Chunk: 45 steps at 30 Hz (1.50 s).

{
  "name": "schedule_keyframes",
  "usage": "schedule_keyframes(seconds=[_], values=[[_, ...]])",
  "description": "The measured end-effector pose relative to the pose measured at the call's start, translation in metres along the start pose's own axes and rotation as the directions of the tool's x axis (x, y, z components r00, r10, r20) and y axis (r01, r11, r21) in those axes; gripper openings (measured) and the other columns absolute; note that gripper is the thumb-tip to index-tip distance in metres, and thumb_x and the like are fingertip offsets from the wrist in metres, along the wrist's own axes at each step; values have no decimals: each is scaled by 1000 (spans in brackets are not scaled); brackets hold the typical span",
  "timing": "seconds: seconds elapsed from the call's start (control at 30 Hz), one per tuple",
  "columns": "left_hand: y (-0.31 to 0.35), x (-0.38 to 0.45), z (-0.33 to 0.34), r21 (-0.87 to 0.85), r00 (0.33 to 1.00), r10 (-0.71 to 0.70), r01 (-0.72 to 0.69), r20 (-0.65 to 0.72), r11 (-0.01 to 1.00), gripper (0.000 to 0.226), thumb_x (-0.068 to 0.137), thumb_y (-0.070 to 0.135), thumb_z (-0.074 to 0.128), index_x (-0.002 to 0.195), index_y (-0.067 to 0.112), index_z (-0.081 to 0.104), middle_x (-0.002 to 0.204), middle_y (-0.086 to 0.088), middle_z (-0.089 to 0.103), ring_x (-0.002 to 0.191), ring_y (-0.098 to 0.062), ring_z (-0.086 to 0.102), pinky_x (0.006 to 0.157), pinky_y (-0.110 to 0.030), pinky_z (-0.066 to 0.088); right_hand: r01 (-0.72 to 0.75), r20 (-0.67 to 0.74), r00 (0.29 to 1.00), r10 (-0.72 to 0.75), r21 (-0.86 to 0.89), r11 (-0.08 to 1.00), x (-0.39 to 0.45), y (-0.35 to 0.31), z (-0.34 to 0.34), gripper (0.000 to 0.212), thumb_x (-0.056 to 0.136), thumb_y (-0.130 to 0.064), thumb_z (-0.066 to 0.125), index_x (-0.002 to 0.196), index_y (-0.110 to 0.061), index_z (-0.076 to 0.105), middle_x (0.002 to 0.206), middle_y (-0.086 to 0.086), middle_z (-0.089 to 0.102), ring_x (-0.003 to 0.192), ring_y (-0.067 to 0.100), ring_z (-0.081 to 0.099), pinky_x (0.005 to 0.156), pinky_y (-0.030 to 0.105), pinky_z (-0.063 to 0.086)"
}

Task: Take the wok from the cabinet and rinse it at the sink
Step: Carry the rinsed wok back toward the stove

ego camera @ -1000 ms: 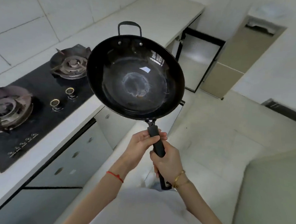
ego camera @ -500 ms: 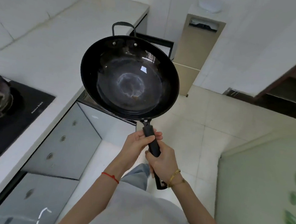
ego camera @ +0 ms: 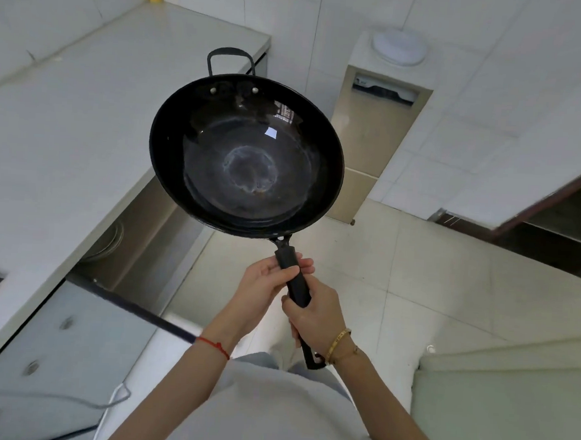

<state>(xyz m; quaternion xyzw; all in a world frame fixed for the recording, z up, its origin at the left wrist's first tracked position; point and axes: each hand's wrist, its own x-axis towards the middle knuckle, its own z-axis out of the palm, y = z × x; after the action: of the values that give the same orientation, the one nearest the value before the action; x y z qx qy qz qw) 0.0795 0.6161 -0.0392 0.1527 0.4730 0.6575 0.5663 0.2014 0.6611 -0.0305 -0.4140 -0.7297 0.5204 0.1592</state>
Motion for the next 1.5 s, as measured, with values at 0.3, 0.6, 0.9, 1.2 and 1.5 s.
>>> schedule_keyframes(seconds=[0.3, 0.6, 0.9, 1.2, 1.5], values=[[41, 126, 20, -7, 992, 63, -64, -112, 998, 25, 94, -1, 53, 117, -2, 63, 117, -16, 72, 112, -25, 68, 93, -26, 54, 44, 144, 989, -37, -44, 998, 145, -7, -52, 5, 84, -14, 60, 84, -17, 56, 52, 2, 59, 31, 13, 56, 35, 23, 48], [77, 248, 33, -38, 921, 200, -226, -335, 973, 26, 95, 2, 54, 118, -4, 63, 117, -14, 72, 112, -23, 68, 90, -22, 54, 164, 382, 917, -118, -92, 982, 303, -20, -89, 12, 85, -12, 60, 81, -22, 56, 48, -5, 55, 32, 13, 55, 35, 23, 48], [122, 302, -18, -92, 782, 276, -389, -559, 917, 27, 94, 5, 55, 118, -4, 63, 117, -14, 72, 113, -24, 68, 89, -20, 53, 286, 614, 770, -173, -89, 954, 403, -70, -48, 13, 82, -7, 57, 77, -19, 56, 40, 0, 54, 30, 15, 53, 34, 26, 46], [175, 284, -147, -110, 625, 283, -513, -727, 851, 28, 95, 6, 53, 121, 0, 61, 120, -15, 71, 115, -25, 67, 91, -26, 53, 368, 771, 606, -196, -53, 928, 446, -129, 90, 11, 88, -11, 60, 78, -14, 56, 45, 1, 56, 29, 11, 52, 34, 23, 42], [239, 210, -299, -107, 522, 206, -508, -828, 855, 31, 100, 3, 45, 129, -3, 54, 124, -15, 69, 115, -23, 67, 98, -32, 50, 364, 818, 538, -204, -7, 931, 433, -191, 274, 23, 87, -11, 60, 71, -26, 53, 51, 1, 57, 30, 9, 53, 34, 18, 40]])
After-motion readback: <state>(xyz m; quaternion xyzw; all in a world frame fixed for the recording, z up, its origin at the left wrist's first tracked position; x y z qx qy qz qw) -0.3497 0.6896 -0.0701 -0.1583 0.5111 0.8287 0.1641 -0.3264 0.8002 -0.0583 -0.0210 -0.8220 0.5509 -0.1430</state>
